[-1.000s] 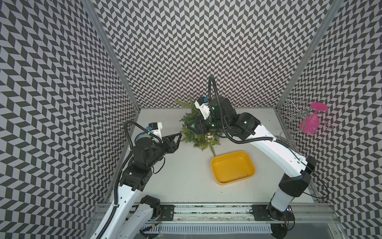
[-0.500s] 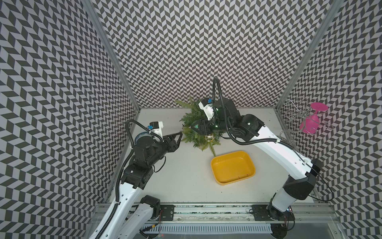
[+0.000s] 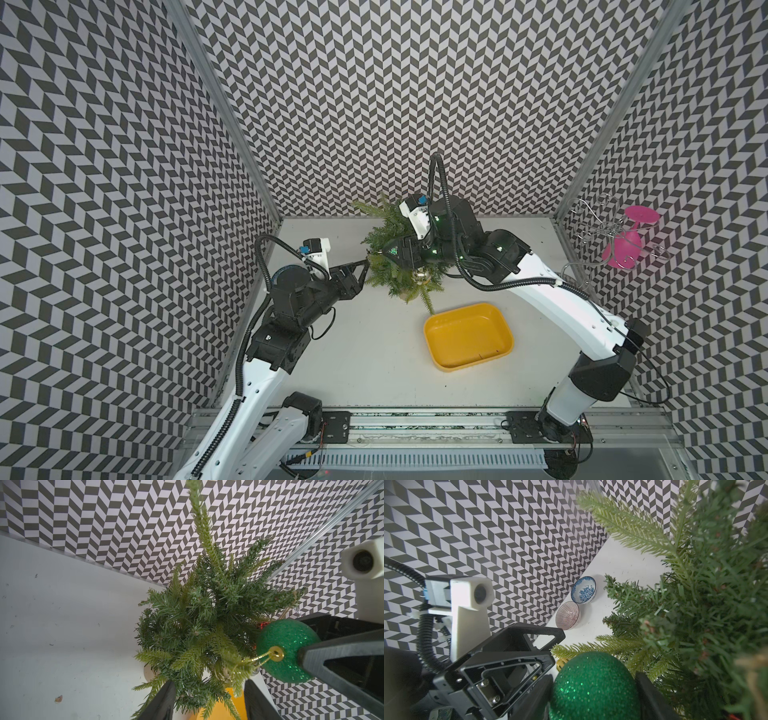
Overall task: Decorate the small christmas tree with ornaments
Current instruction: Hang an ornament on the christmas tree.
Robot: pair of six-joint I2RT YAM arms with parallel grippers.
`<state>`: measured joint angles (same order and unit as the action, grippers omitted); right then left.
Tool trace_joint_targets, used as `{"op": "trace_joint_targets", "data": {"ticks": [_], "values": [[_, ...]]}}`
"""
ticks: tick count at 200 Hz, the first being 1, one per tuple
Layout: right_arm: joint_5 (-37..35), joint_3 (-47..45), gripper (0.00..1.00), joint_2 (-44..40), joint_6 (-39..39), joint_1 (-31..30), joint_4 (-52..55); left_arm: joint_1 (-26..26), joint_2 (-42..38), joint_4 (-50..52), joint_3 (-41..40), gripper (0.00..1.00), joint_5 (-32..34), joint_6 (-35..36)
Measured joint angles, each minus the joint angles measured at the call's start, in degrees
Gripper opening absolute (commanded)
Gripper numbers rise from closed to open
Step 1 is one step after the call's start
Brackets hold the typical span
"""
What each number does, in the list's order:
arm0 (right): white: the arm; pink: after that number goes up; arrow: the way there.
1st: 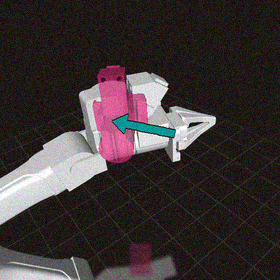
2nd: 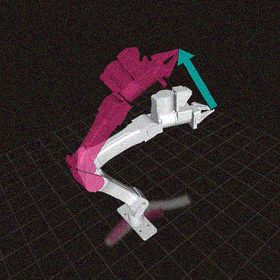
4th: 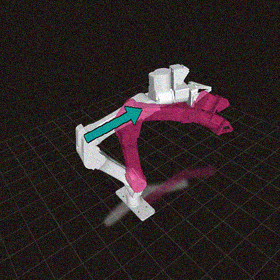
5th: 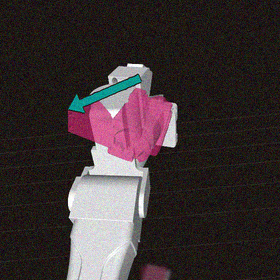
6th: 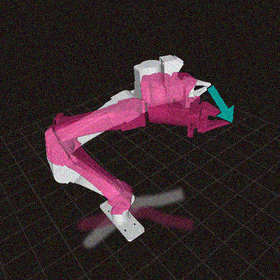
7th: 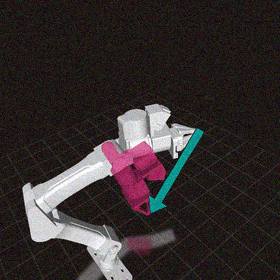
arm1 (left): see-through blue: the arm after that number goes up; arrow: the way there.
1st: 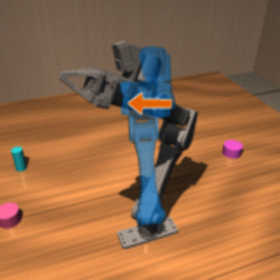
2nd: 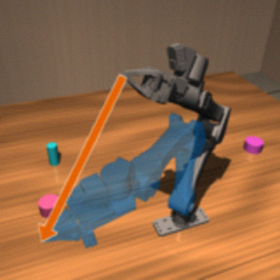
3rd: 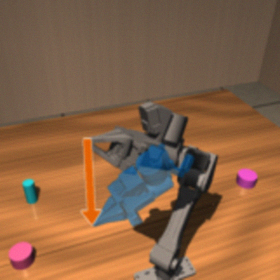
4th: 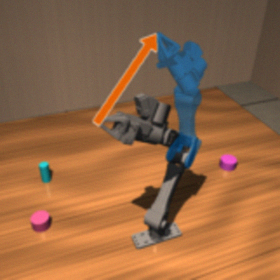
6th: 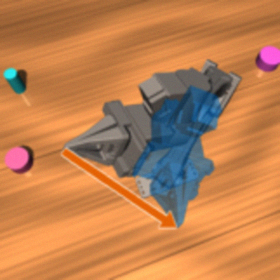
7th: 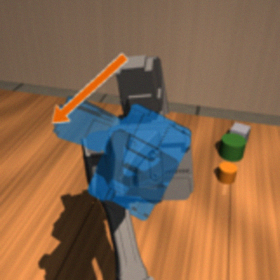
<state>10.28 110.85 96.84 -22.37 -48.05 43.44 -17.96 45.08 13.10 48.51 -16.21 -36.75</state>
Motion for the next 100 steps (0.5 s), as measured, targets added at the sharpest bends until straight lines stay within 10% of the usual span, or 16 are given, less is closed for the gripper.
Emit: {"op": "trace_joint_targets", "data": {"ticks": [100], "values": [[0.0, 0.5, 0.58, 0.5, -0.8, 0.3, -0.1, 0.0, 1.8, -1.9, 0.6, 0.52, -0.6, 0.0]]}}
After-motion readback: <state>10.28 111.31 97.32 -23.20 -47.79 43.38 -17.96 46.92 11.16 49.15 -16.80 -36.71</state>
